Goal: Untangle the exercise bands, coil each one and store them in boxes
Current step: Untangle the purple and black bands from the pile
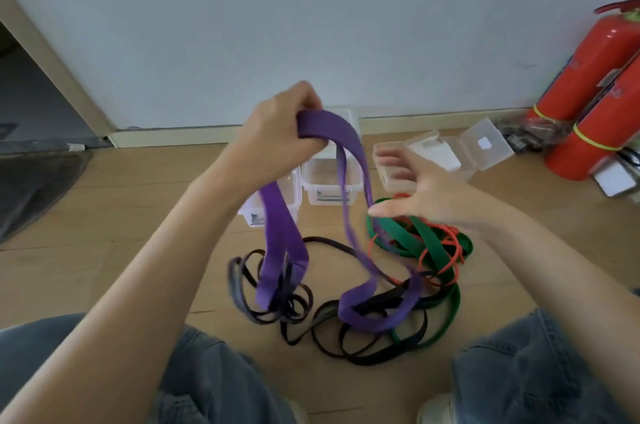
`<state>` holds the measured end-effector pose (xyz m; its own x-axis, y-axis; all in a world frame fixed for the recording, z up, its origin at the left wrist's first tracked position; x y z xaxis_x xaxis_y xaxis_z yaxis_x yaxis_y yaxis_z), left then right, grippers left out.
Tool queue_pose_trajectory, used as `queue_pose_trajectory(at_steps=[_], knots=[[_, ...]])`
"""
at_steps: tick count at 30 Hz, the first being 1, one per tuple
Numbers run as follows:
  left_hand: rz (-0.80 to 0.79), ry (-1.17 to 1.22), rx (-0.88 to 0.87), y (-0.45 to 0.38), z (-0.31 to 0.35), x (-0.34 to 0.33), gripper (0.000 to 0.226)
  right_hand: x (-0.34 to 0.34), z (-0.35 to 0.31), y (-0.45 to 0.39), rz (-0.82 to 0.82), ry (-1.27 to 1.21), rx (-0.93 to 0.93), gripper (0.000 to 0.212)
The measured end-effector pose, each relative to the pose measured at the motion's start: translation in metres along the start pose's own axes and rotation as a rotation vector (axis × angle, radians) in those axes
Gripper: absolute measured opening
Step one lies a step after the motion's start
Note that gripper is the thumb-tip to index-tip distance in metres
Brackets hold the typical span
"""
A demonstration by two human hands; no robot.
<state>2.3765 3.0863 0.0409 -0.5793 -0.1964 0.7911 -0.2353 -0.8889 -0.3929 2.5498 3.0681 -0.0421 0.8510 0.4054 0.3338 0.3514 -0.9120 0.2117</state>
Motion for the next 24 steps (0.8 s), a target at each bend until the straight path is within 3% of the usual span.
queue_pose_trajectory(at_steps=[2, 6, 8, 10, 12, 14, 16, 18, 20, 21, 22, 24], knots=[[-0.15, -0.045, -0.04, 0.009, 0.02, -0.022, 0.02, -0.03, -0.015, 0.001, -0.118, -0.048, 0.124, 0.072], [-0.195, 0.033, 0.029, 0.019, 0.003, -0.048, 0.021, -0.025, -0.026, -0.003, 0.066, 0.028, 0.216, 0.018], [-0.246, 0.057, 0.103, 0.028, -0.02, -0.064, 0.018, -0.016, -0.032, -0.002, 0.105, -0.255, 0.238, 0.014], [-0.443, 0.067, 0.144, 0.056, -0.04, -0.103, 0.011, -0.009, -0.044, 0.0, 0.062, -0.675, 0.287, 0.016], [-0.617, 0.043, 0.228, 0.089, -0.06, -0.136, 0.013, 0.007, -0.05, 0.001, 0.073, -0.894, 0.329, 0.013], [-0.598, -0.026, 0.311, 0.093, -0.08, -0.136, 0.009, 0.021, -0.041, -0.001, 0.147, -0.775, 0.264, 0.011], [-0.439, 0.025, 0.381, 0.074, -0.087, -0.111, 0.006, 0.025, -0.019, -0.002, 0.149, -0.297, 0.065, 0.012], [-0.239, 0.073, 0.394, 0.046, -0.077, -0.072, 0.015, 0.015, 0.007, 0.0, 0.035, 0.137, -0.136, 0.034], [-0.18, -0.014, 0.226, 0.024, -0.042, -0.051, 0.016, -0.002, 0.01, 0.002, -0.028, 0.153, -0.12, 0.067], [-0.208, -0.079, 0.122, 0.019, -0.019, -0.049, 0.018, -0.011, 0.002, 0.003, -0.042, 0.085, -0.049, 0.073], [-0.249, -0.12, 0.025, 0.02, 0.001, -0.053, 0.021, -0.02, -0.008, 0.002, -0.059, 0.042, 0.032, 0.067], [-0.269, -0.122, -0.069, 0.021, 0.022, -0.056, 0.024, -0.029, -0.021, 0.003, -0.08, 0.088, 0.165, 0.029]])
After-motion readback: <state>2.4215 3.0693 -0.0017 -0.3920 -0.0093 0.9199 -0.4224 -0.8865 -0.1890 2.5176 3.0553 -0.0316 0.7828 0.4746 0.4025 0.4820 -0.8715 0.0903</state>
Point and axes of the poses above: each hand's wrist, its own y-axis away from the middle knuckle, its own x-axis out of the back of the hand, z = x × y, the point moved 8 cm from there along -y, towards the middle knuckle, and after that the axes turned 12 degrees about -y, right-handed, at the moved point
